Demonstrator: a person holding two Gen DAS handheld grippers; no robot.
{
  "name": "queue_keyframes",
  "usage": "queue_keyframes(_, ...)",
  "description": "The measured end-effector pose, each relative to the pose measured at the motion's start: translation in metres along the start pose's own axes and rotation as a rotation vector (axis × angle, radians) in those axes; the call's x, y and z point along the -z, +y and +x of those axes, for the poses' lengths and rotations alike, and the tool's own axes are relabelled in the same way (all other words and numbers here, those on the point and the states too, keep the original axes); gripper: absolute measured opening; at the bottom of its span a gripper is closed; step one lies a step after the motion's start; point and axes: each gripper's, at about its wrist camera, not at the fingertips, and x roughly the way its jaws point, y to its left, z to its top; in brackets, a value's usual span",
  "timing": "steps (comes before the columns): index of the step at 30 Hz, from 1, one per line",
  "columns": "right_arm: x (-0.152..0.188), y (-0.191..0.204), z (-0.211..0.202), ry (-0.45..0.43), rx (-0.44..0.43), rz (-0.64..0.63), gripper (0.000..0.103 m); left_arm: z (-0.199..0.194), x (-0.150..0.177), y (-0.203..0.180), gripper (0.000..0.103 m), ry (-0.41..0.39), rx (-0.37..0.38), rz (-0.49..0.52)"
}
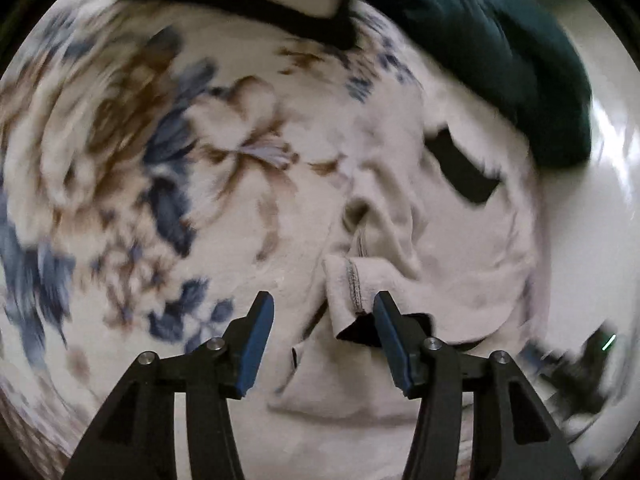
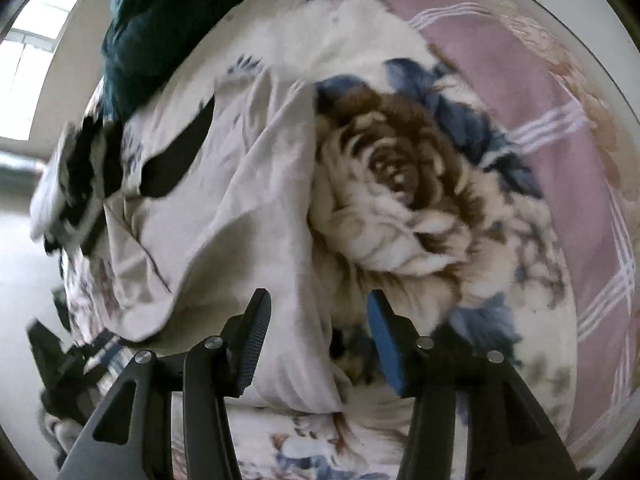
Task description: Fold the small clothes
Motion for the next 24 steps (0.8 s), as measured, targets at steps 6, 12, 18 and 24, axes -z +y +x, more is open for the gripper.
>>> queue_keyframes(6,-0.019,0.03,0.03,-0.011,0.109,-0.12,0.052,0.038,-0.039,-0.021,0.049,-0.018,-0.096,0.021)
queue_keyframes(12,-0.038,0.037,0.034,-0.051,0.154,-0.095,0.053,0.02,-0.072,-0.011,0.049,-0.084,-0.07,-0.066)
queue_keyframes(18,-0.055,0.024,0.017,-0.063,0.123,-0.001,0.053,0.009,-0.092,-0.003,0.049,-0.067,-0.049,-0.085)
queue_keyframes(24,-0.115,0.036,0.024,-0.1,0.109,0.009,0.053,0.059,-0.144,-0.048,0.049,-0.012,-0.079,0.099)
